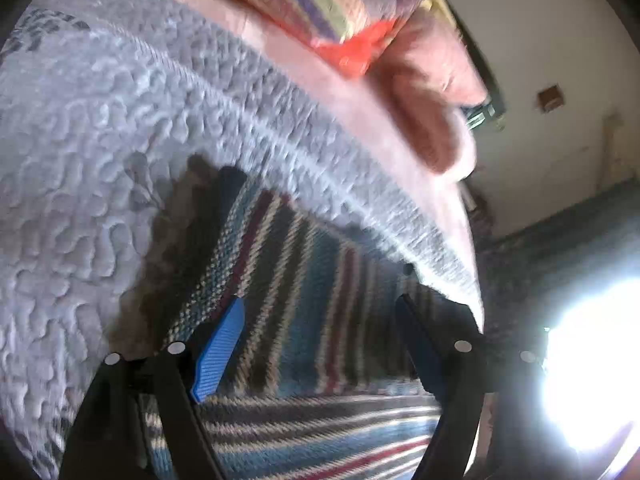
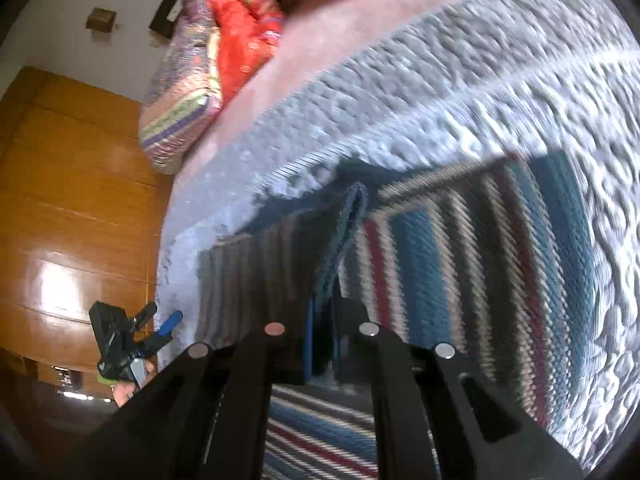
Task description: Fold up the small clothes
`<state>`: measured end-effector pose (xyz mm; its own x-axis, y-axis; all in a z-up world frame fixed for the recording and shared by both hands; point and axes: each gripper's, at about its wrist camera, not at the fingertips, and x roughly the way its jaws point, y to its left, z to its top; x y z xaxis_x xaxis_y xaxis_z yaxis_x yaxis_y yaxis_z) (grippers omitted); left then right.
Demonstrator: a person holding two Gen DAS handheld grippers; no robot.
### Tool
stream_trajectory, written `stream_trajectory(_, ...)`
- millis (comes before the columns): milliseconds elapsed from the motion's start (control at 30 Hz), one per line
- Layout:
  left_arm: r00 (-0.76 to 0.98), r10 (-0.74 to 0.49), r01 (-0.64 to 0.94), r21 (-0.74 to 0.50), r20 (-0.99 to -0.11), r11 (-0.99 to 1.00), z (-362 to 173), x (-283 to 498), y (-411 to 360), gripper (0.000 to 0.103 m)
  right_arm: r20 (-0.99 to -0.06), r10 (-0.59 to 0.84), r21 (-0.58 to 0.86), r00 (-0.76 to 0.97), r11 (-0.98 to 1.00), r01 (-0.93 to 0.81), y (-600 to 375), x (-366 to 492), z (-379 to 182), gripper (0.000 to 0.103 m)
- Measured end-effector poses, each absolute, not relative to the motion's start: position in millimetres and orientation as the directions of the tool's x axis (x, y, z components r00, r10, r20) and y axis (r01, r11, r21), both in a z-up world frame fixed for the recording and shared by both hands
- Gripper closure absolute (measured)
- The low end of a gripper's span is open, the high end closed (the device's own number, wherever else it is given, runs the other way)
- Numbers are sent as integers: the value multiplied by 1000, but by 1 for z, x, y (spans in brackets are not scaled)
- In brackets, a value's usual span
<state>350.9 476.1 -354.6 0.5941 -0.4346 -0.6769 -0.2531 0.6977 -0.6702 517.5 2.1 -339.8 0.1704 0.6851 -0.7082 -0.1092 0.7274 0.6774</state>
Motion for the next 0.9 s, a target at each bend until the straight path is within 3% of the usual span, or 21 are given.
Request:
stream_trajectory(267, 487, -401, -285, -576, -775, 766, -403, 374, 466, 26, -732, 666, 663, 142, 745, -76, -17, 510, -411, 96)
stream_trajectory(333, 479, -399, -282, -568, -781, 773, -395, 377, 463, 26, -722, 677, 675, 144, 734, -73, -22, 510, -404, 89)
stream_trajectory(500, 542, -478, -154, -641, -691, 752, -356, 397, 452, 26, -621, 747, 753, 239, 653, -83, -43, 535, -368, 86)
stream_trajectory(633, 461, -459, -212, -596, -760, 774, -384, 428, 450, 26, -611, 787, 783, 86, 616, -78, -15, 550, -397, 83)
stream_trajectory(667, 431, -442, -232, -570, -787, 788, -395, 433, 450, 27, -652, 757, 753, 41, 653, -81, -6, 551, -411, 88)
stream_trajectory(700, 395, -424, -253, -540, -815, 803, -409, 438, 451, 30, -677, 736, 731, 25, 676, -93, -3, 552, -420, 100)
stream_trajectory(733, 390, -419, -252, -533, -820, 808, -411, 439, 451, 33, -688, 725, 719, 27, 687, -106, -3, 552, -422, 103)
stream_trajectory(833, 434, -489, -190, -607, -757, 772, -393, 423, 450, 33, -645, 763, 756, 44, 646, -107, -30, 546, -407, 90)
stream_trajectory(900, 428, -550, -114, -647, -717, 754, -383, 407, 444, 33, -619, 783, 770, 61, 620, -150, -57, 530, -390, 89)
